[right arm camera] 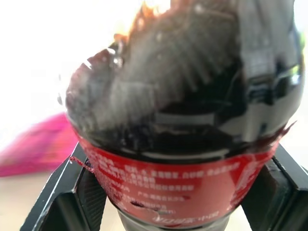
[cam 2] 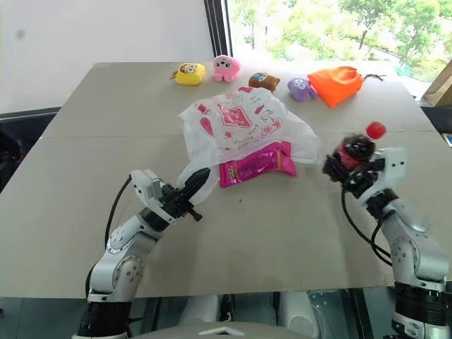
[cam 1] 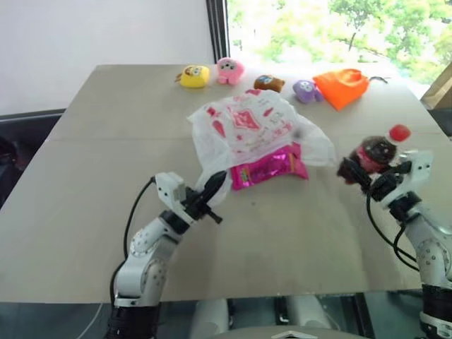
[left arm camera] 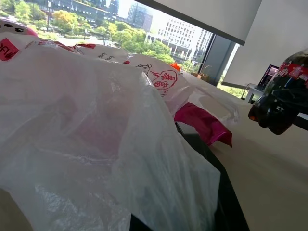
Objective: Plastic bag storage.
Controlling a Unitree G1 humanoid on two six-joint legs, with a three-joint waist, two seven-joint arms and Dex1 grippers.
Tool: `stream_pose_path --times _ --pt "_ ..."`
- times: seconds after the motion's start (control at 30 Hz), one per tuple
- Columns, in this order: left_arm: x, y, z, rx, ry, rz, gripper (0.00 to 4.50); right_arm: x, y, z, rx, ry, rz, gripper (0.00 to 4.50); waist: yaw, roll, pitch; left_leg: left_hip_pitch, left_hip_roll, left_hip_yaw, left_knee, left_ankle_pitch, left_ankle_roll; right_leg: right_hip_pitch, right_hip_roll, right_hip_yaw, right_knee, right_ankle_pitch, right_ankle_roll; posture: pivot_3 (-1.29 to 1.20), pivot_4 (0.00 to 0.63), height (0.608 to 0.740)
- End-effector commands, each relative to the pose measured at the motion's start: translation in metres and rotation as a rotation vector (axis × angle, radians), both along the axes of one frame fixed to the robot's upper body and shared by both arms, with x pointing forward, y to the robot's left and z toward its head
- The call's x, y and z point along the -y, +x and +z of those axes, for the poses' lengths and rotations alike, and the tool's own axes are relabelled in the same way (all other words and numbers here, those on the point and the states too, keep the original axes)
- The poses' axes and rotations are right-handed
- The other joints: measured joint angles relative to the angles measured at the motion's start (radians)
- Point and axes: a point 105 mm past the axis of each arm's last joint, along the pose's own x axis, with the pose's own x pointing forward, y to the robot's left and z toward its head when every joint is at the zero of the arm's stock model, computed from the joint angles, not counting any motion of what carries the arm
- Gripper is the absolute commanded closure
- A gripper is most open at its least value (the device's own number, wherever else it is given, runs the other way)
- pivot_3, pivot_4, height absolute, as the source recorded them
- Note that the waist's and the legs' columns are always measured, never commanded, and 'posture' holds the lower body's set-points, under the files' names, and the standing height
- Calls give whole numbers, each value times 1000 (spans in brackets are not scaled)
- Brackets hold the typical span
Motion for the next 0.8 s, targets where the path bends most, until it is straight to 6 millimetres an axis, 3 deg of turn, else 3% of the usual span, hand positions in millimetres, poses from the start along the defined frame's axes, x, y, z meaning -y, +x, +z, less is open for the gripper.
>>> stream_pose_path --times 0.03,0.2,0.27,0.33,0.4,0.47,0.53,0.63,0.8 --pt "1 -4 13 55 -14 3 4500 -59 -23 3 17 -99 321 1348 0 0 0 0 0 -1 0 0 0 0 0 0 0 0 0 0 150 740" --pt "6 -5 17 66 -27 -8 4500 -91 -13 -28 -15 -201 435 1348 4 -1 1 -2 -1 -2 0 0 0 0 -1 -2 -2 0 0 0 150 740" --pt "8 -8 17 64 -27 -21 4500 -98 5 -34 21 -248 404 1348 3 -2 1 -2 -1 -2 1 0 1 0 -1 -1 -2 0 0 0 150 740" --pt "10 -12 16 55 -30 -41 4500 -102 42 -23 137 -268 250 1348 -5 -4 2 -2 -1 -1 2 0 1 0 -1 -1 -2 0 0 0 150 740" --pt "12 -15 15 46 -33 -56 4500 -100 71 1 241 -203 81 1348 -10 -4 4 -1 0 0 2 0 0 0 0 0 0 0 0 0 150 740" --pt "13 -17 14 40 -34 -64 4500 -93 85 29 311 -47 -39 1348 -6 -4 4 -2 0 1 2 0 0 -2 0 -1 1 0 0 0 150 740" --pt "14 -17 13 38 -36 -63 4500 -97 83 36 319 10 -16 1348 3 -4 4 -5 0 3 1 3 -5 -4 0 -3 1 0 0 0 150 740" --pt "15 -17 13 37 -39 -60 4500 -106 73 26 308 -20 77 1348 5 -4 4 -9 0 2 0 3 -5 -6 0 -3 -2 0 0 0 150 740" --pt "21 -14 12 35 -49 -70 4500 -129 43 2 5 216 253 1348 3 -4 4 -17 0 2 0 3 -5 -13 -2 -3 -2 0 1 0 150 740"
